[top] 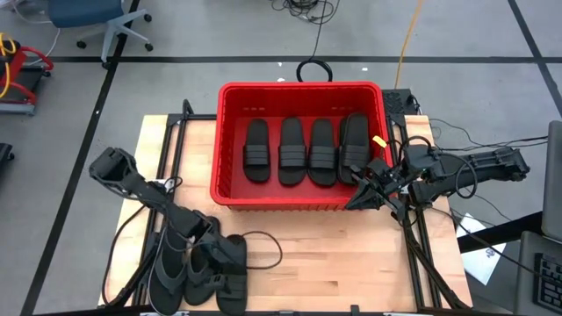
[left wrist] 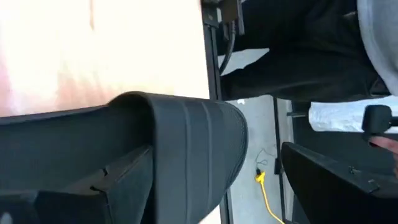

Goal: Pick and place slides into bin
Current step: Put the black slide into the red bin

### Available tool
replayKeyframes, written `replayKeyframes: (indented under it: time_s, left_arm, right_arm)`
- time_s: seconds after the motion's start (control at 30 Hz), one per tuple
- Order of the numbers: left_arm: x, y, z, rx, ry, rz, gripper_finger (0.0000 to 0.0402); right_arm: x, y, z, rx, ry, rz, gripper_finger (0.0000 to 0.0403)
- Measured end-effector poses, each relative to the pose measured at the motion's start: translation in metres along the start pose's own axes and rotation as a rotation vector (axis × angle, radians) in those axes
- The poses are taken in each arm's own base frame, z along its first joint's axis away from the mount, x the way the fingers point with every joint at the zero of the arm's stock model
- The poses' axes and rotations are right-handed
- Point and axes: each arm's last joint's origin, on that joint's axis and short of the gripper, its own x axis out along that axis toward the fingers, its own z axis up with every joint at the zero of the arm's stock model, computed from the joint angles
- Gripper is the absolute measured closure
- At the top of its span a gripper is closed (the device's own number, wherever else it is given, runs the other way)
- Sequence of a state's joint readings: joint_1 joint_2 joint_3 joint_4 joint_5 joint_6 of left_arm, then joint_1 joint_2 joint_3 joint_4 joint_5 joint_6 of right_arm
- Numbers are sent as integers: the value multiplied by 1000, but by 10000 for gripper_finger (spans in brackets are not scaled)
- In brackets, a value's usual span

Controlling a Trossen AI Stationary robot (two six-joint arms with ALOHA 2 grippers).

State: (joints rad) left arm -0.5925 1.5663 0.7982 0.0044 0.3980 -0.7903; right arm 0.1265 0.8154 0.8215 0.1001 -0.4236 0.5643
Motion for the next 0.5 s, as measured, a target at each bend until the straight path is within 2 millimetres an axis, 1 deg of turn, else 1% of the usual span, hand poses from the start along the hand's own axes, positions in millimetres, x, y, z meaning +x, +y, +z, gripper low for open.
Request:
replayKeyframes:
  time_s: [0.2, 0.3, 0.33, 0.4, 0.5]
  left_arm:
    - [25, 17, -7, -52, 98, 25, 60]
    - [33, 20, -6, -77, 132, -37, 66]
    - [36, 21, -6, -88, 149, -61, 74]
    - [38, 21, -6, -96, 177, -108, 102]
    - [38, 20, -6, -106, 181, -118, 174]
  right_arm:
    - [0, 0, 0, -5, 2, -1, 403]
    - [0, 0, 0, -5, 5, -3, 403]
    - [0, 0, -1, -7, 6, -4, 403]
    - [0, 0, -1, -17, 7, -4, 403]
    - [0, 0, -1, -31, 6, -4, 403]
